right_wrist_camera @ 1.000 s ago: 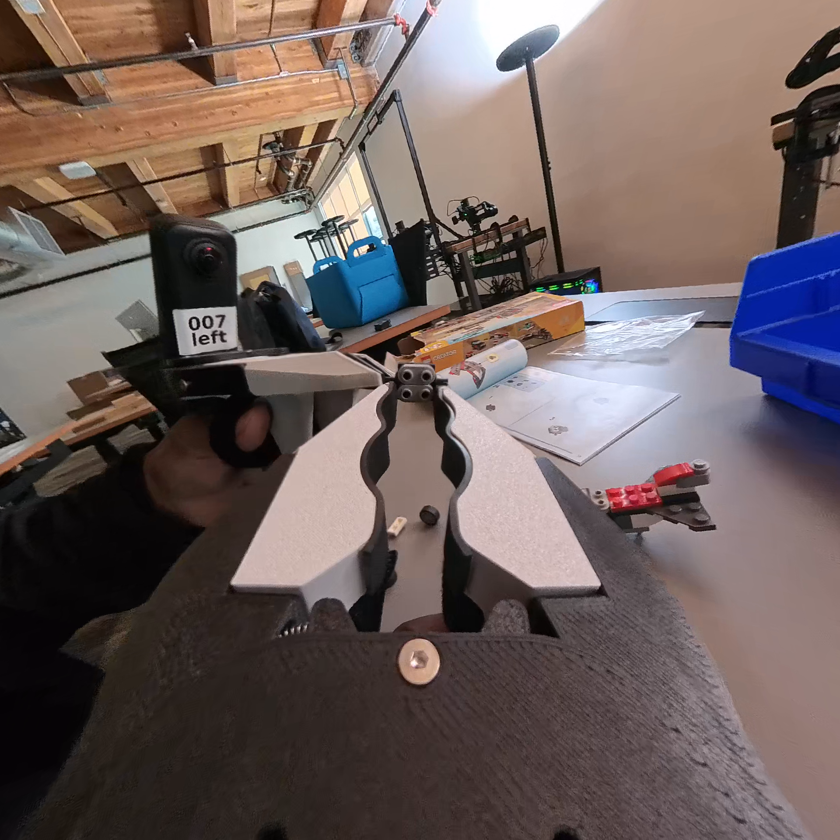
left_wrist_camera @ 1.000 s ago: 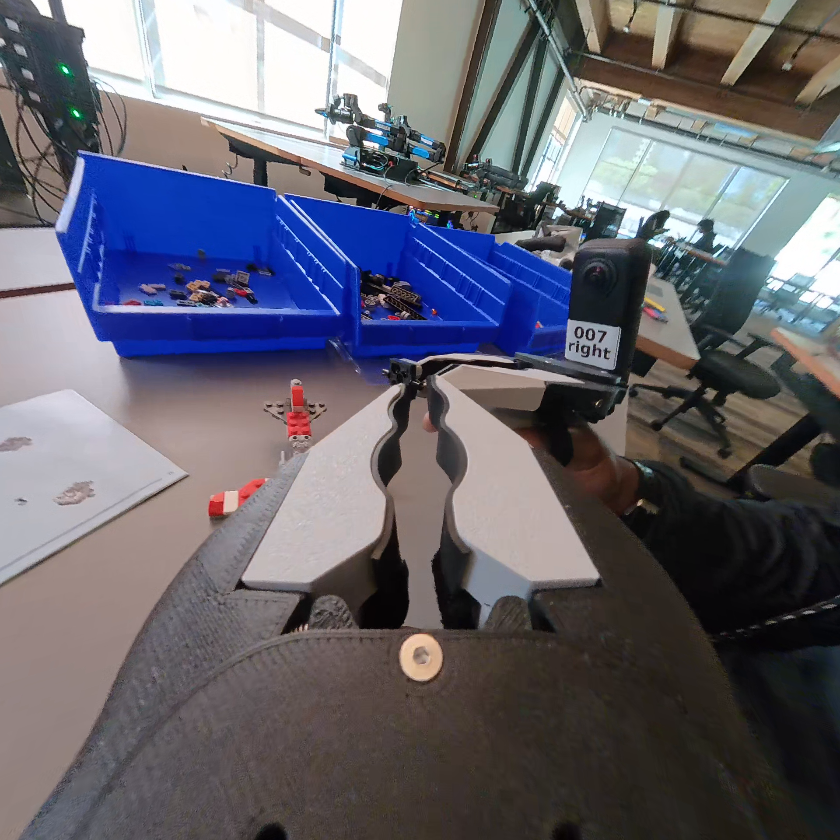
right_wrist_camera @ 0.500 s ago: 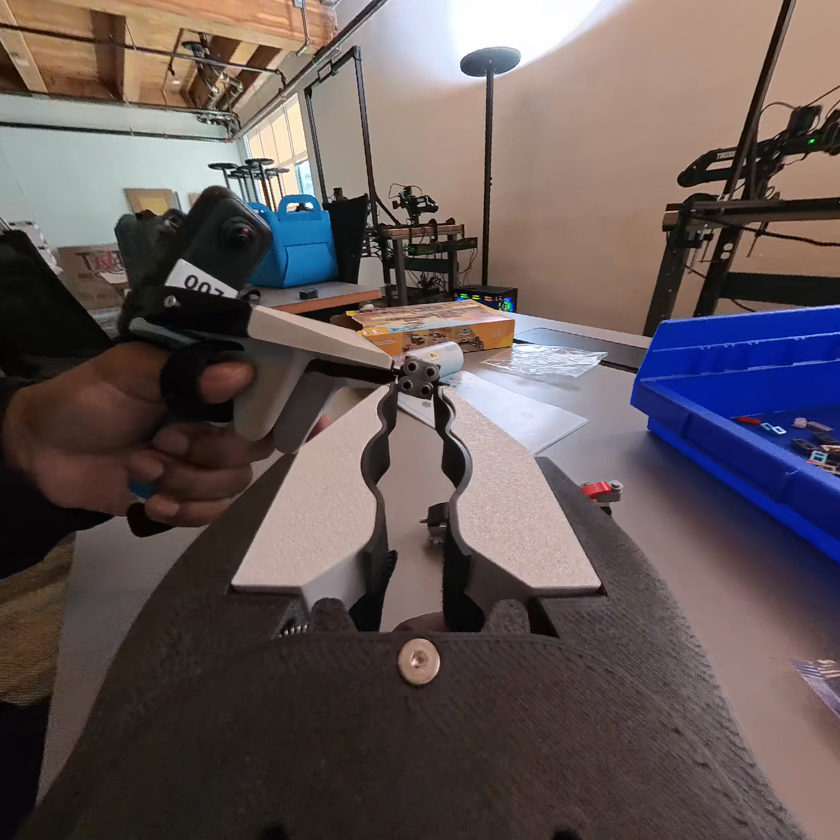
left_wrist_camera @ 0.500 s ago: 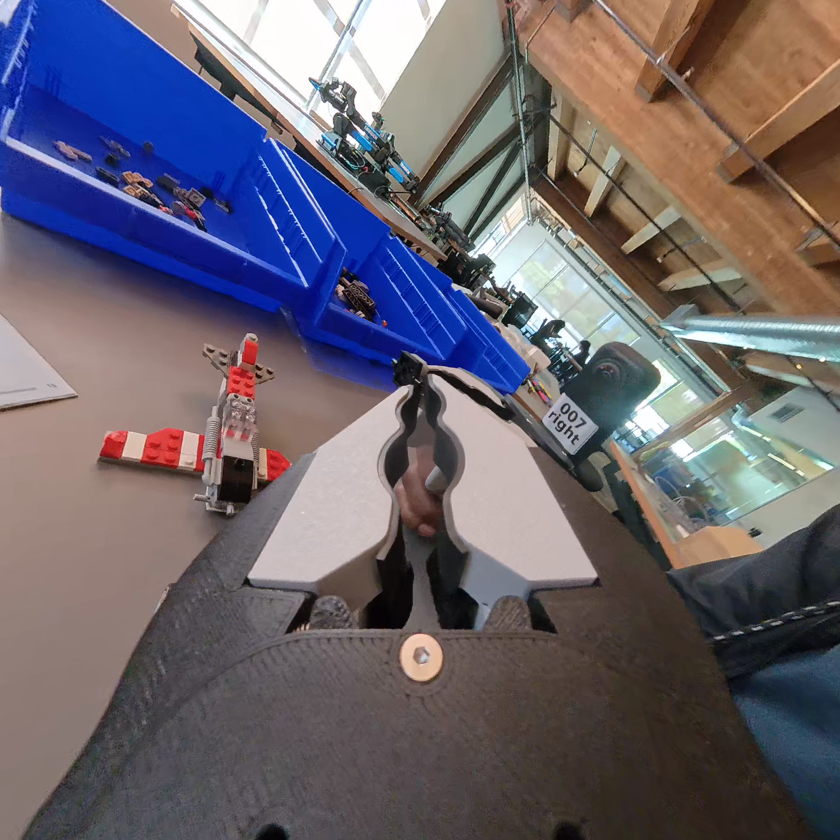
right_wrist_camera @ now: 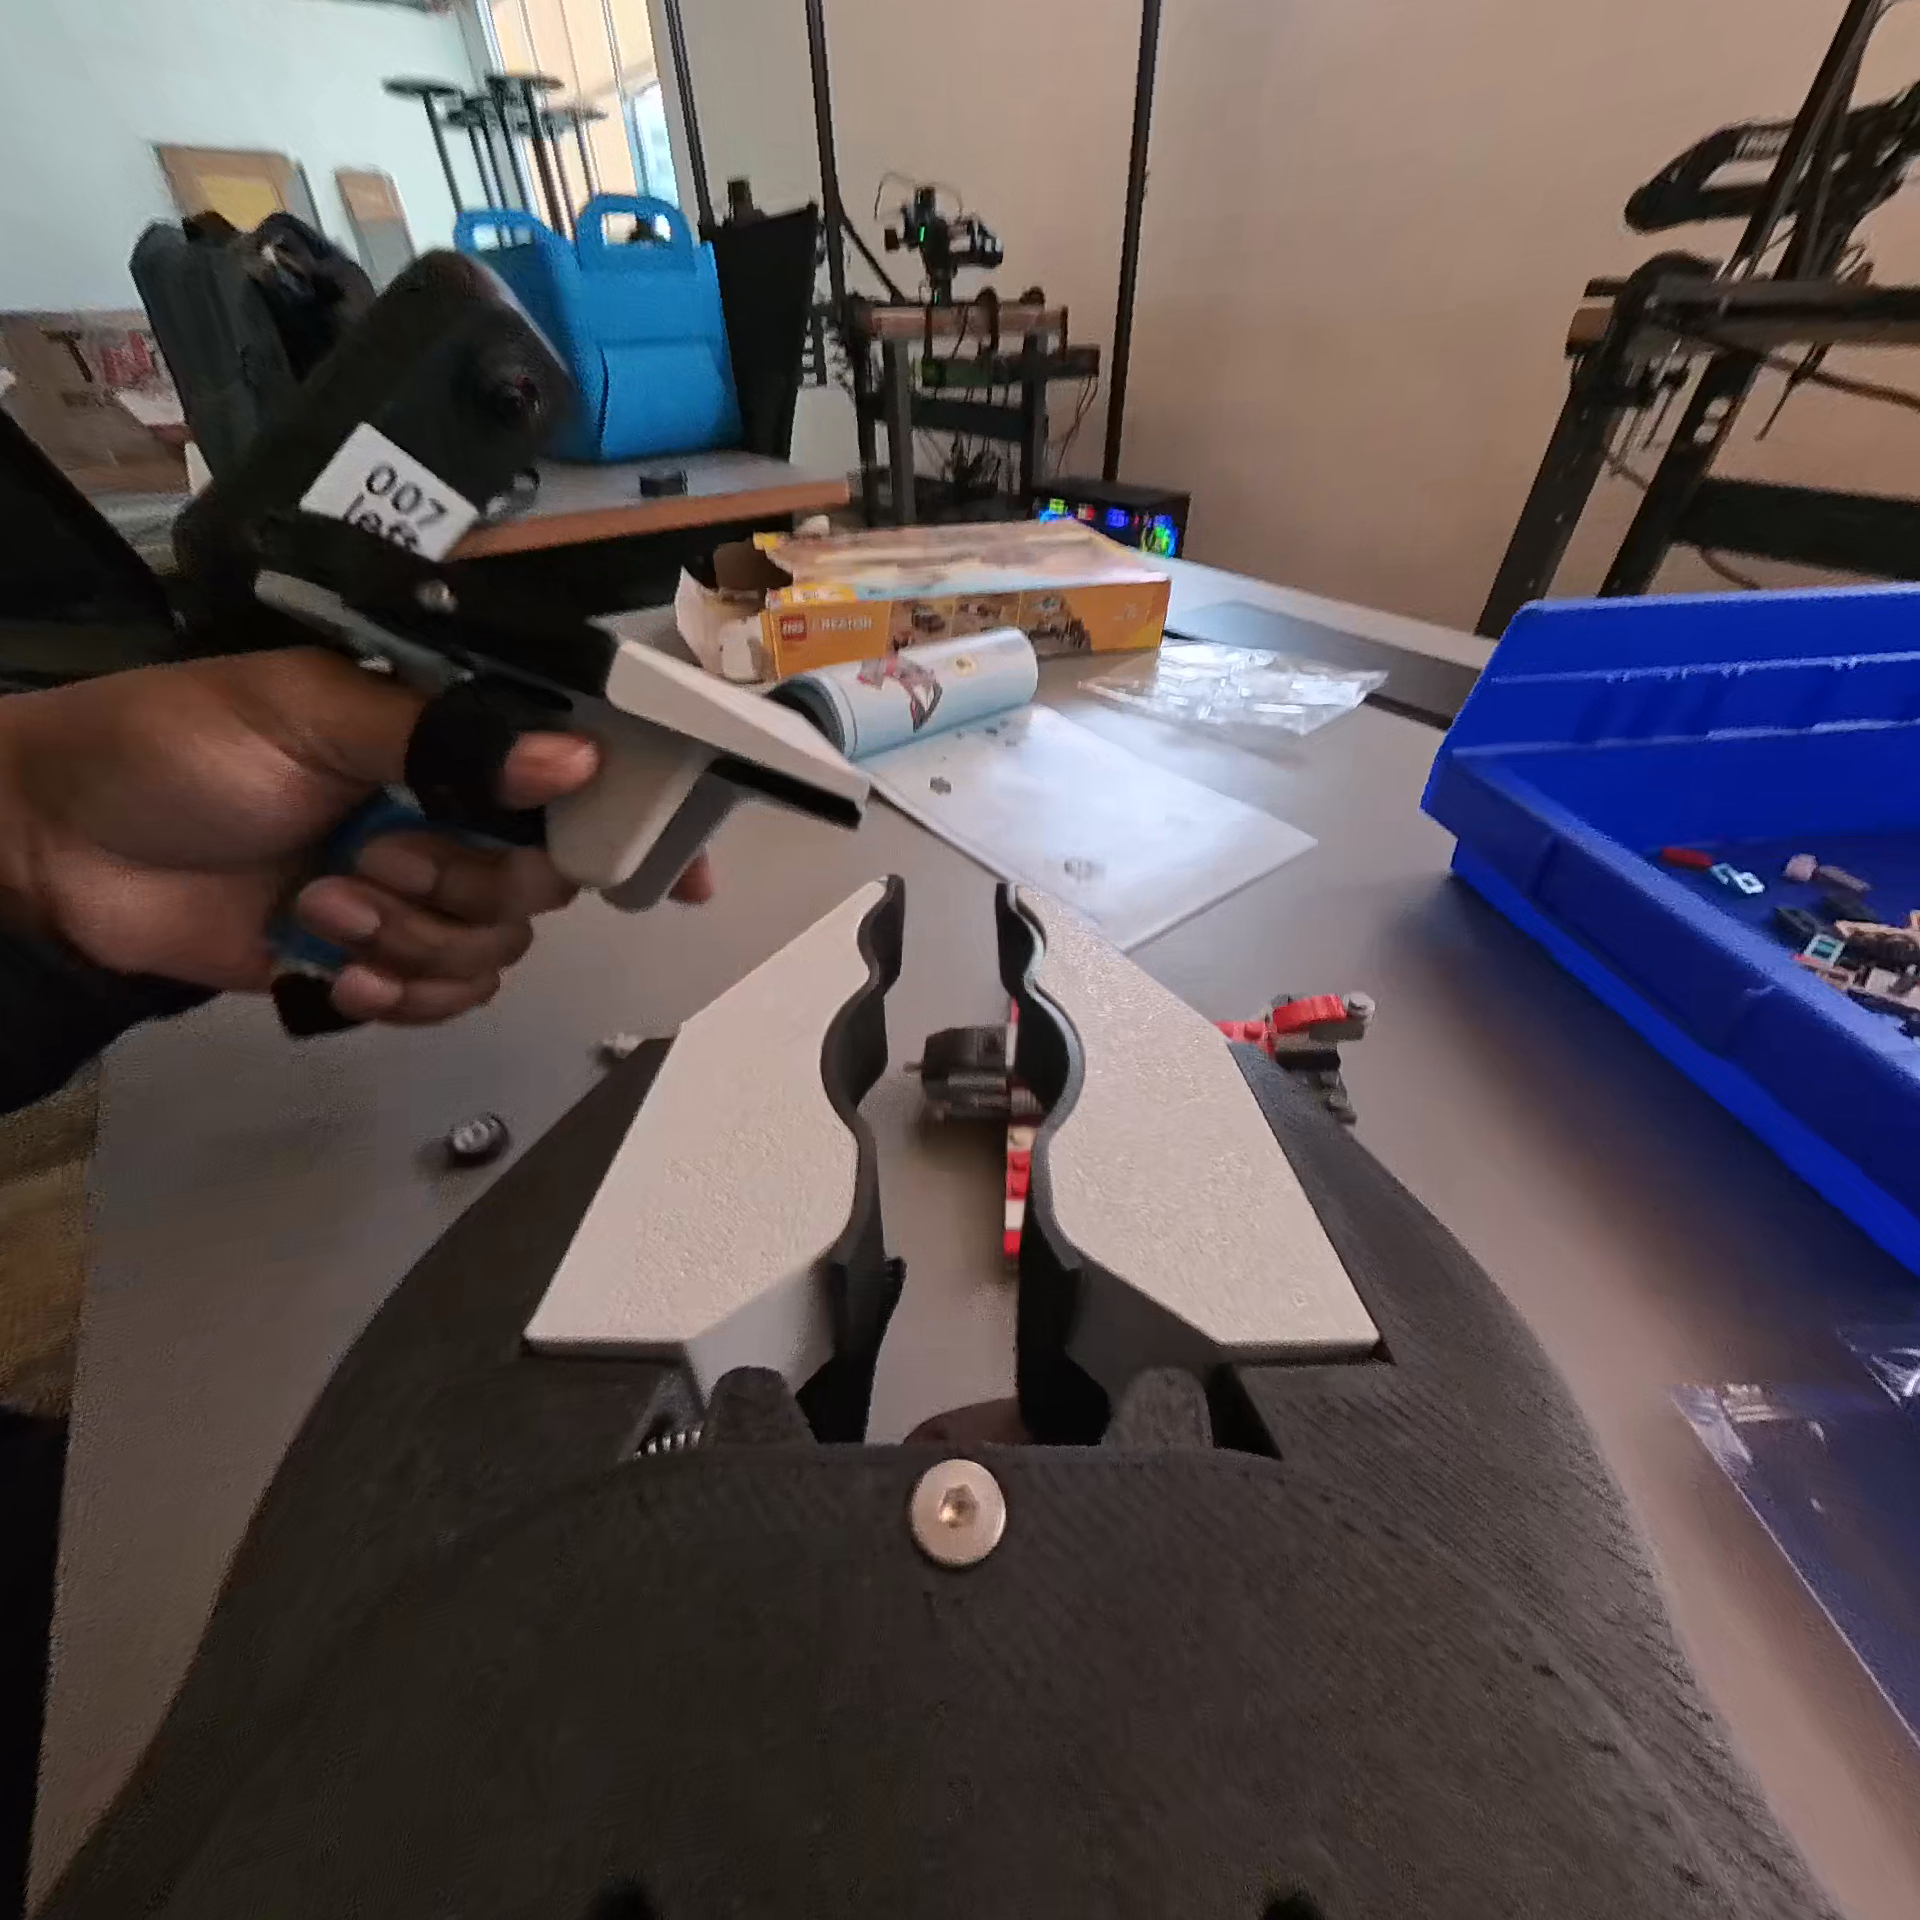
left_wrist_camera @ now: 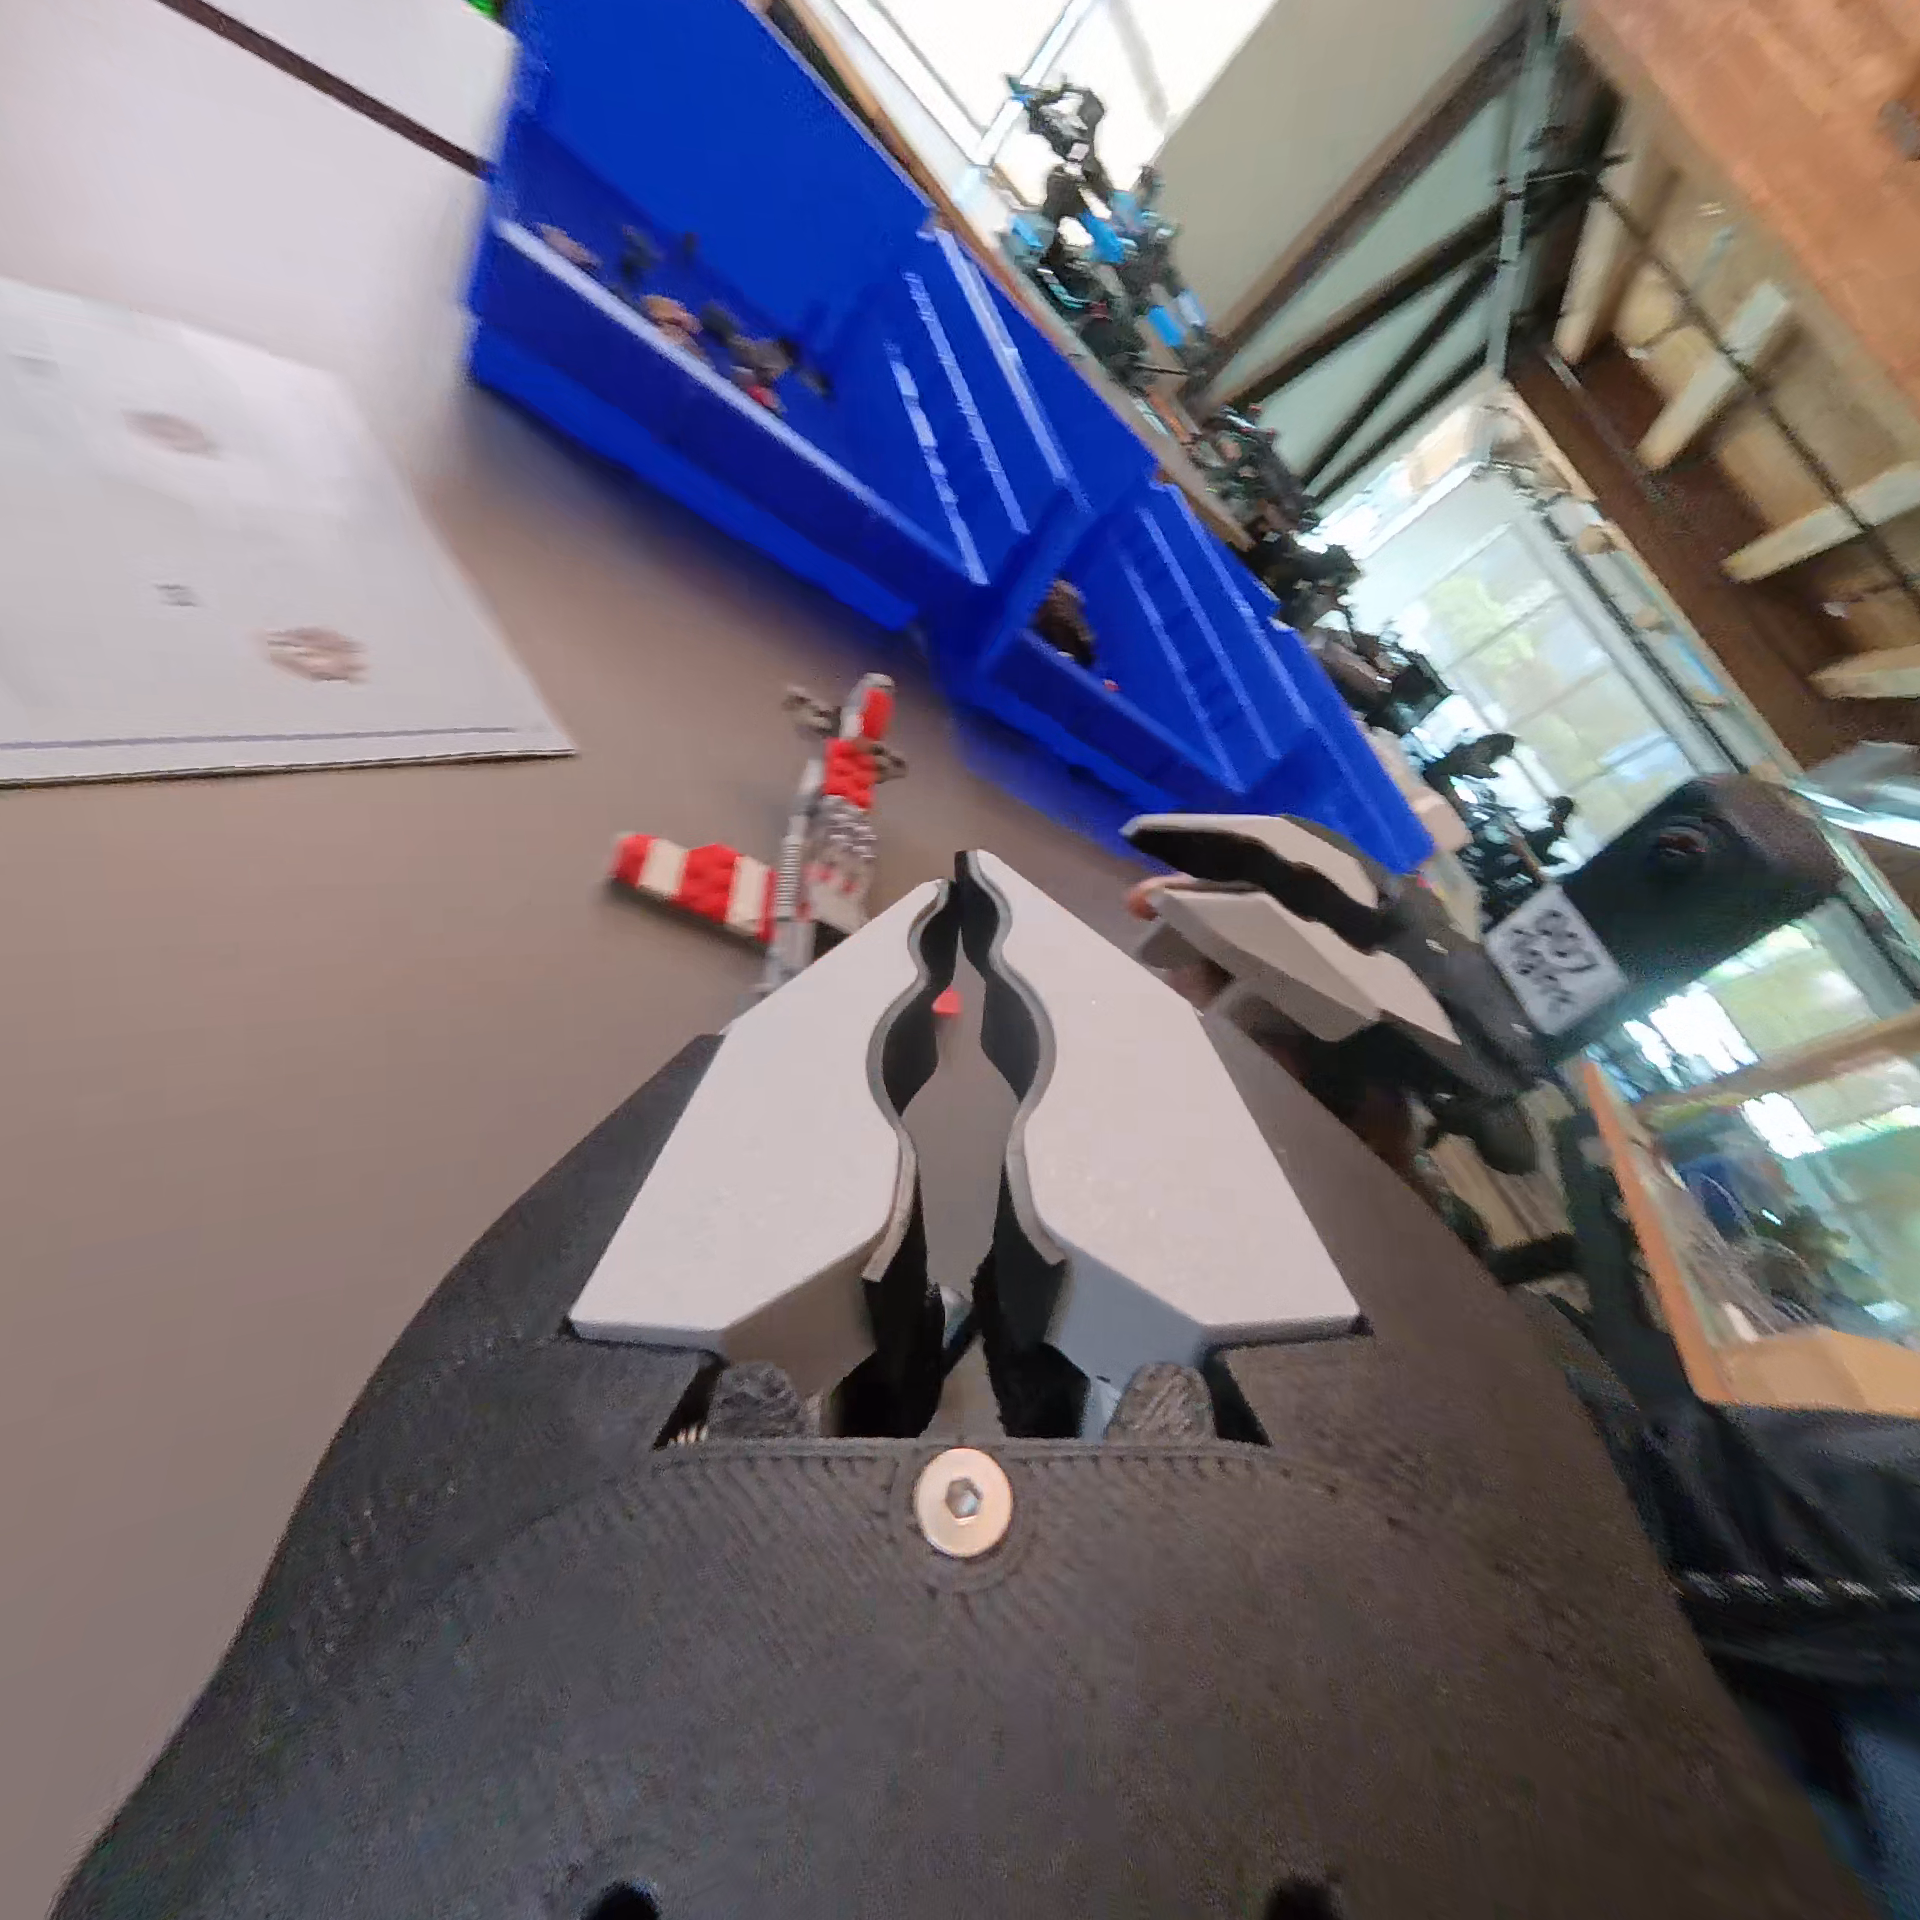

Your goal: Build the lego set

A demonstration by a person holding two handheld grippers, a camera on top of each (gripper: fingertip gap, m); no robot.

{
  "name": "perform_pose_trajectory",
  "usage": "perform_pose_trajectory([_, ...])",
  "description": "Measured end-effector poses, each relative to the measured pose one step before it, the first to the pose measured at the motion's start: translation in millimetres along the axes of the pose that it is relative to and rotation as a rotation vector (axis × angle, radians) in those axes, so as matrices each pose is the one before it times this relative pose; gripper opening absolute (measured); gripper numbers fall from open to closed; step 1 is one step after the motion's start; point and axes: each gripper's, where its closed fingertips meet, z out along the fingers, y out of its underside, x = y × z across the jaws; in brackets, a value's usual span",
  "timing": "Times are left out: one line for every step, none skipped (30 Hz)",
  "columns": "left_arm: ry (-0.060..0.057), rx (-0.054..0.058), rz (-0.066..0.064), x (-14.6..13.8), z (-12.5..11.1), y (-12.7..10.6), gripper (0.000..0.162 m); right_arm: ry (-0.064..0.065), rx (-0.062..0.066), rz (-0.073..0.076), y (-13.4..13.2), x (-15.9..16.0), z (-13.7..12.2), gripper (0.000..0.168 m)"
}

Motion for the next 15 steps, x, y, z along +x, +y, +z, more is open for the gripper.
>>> perform_pose_trajectory([-0.0518,0.0299,0.0101,-11.57,-4.61,-5.03,0.001,0.0012,-0.0285,-0.0086,3.41,0.0,-1.63,0.02])
perform_pose_trajectory([-0.0546,0.0524,0.026,-11.61,-4.65,-6.81,0.002,0.01,-0.025,-0.0088,3.09,-0.73,-2.14,0.021])
perform_pose_trajectory([-0.0488,0.0564,0.0293,-10.63,-3.88,-6.41,0.002,0.0057,-0.0296,-0.0027,4.32,-2.25,-2.51,0.022])
perform_pose_trajectory([-0.0329,0.0406,0.018,-7.6,-2.87,-4.78,0.002,-0.0091,-0.0259,-0.0026,4.97,-5.29,-3.08,0.023])
perform_pose_trajectory([-0.0059,0.0233,0.0104,-2.31,-2.16,-4.07,0.001,-0.0197,-0.0293,-0.0019,5.93,-7.53,-3.63,0.024])
perform_pose_trajectory([0.0044,0.0205,0.0123,0.41,-1.88,-4.94,0.002,-0.0287,-0.0293,-0.0064,5.92,-9.61,-3.81,0.026])
perform_pose_trajectory([0.0022,0.0205,0.0163,0.68,-1.81,-5.18,0.001,-0.0365,-0.0315,-0.0118,5.74,-11.54,-3.52,0.027])
perform_pose_trajectory([0.0038,0.0082,0.0143,0.82,-1.06,-3.31,0.001,-0.0337,-0.0366,-0.0114,6.4,-11.0,-1.96,0.028])
perform_pose_trajectory([0.0065,-0.0085,0.0063,0.68,-0.15,-0.17,0.001,-0.0276,-0.0363,-0.0192,6.24,-9.92,-0.69,0.029])
perform_pose_trajectory([0.0065,-0.0207,-0.0025,-0.01,0.66,2.36,0.002,-0.0131,-0.0312,-0.0325,5.07,-7.36,0.49,0.03])
perform_pose_trajectory([0.0016,-0.0242,-0.0102,-1.0,1.19,3.67,0.003,0.0042,-0.0294,-0.0335,4.18,-3.41,1.78,0.03])
perform_pose_trajectory([-0.005,-0.0196,-0.0158,-2.09,1.0,3.54,0.003,0.0018,-0.0315,-0.0206,3.33,-2.25,3.15,0.03])
perform_pose_trajectory([-0.0049,-0.0142,-0.0191,-1.67,0.92,3.05,0.003,-0.0112,-0.034,-0.0184,3.01,-3.4,4.16,0.03])
perform_pose_trajectory([0.0037,-0.0115,-0.0195,-0.06,0.73,2.46,0.003,-0.0118,-0.036,-0.0211,3.11,-3.43,4.58,0.031])
perform_pose_trajectory([0.0127,-0.0099,-0.0168,1.72,0.5,1.78,0.004,-0.0106,-0.0305,-0.0187,2.28,-3.34,4.52,0.032])
